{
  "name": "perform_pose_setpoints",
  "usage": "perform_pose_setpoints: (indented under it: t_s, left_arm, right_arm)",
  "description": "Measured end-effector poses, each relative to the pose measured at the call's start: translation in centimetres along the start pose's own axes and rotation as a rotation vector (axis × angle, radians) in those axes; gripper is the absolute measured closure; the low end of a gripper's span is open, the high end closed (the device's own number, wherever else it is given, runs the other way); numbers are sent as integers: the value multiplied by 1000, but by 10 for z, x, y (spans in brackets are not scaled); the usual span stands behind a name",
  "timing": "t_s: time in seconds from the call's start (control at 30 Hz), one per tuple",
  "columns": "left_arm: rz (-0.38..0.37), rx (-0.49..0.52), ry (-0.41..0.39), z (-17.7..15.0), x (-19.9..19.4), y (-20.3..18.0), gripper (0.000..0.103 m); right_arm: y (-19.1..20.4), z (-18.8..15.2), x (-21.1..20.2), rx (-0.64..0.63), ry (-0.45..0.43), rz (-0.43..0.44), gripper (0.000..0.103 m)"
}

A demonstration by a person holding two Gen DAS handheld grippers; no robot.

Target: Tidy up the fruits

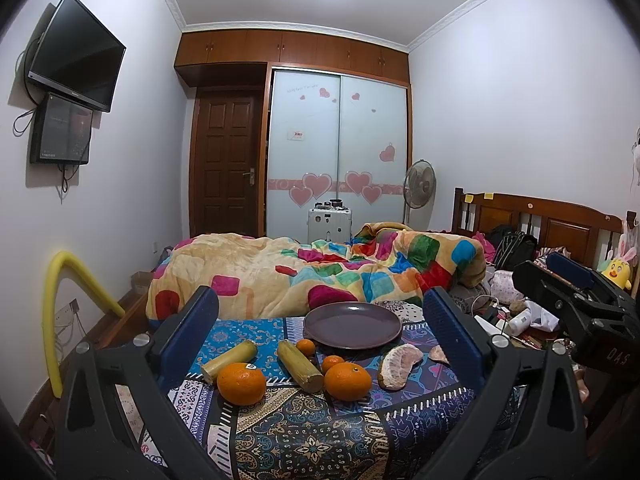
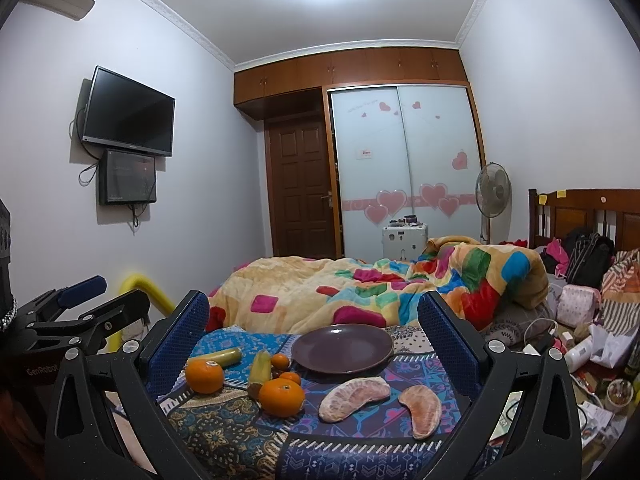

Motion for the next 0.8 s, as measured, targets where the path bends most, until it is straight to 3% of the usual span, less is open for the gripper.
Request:
perform_pose_setpoints:
  t_s: [0.8]
  left_arm:
    - [-3, 6, -11, -2, -6, -2, 0]
  right_arm:
    - [1, 4, -5, 8, -10, 15, 0]
Point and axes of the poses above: each gripper's, at about its wrist camera, not at the fingertips, and x roughly the way its jaws point, y to its left, z to its top, the point moved 5 cm from there along x, roughly the way its jaws point, and after that the axes turned 5 degrees about -z, right-handed, at the moved point
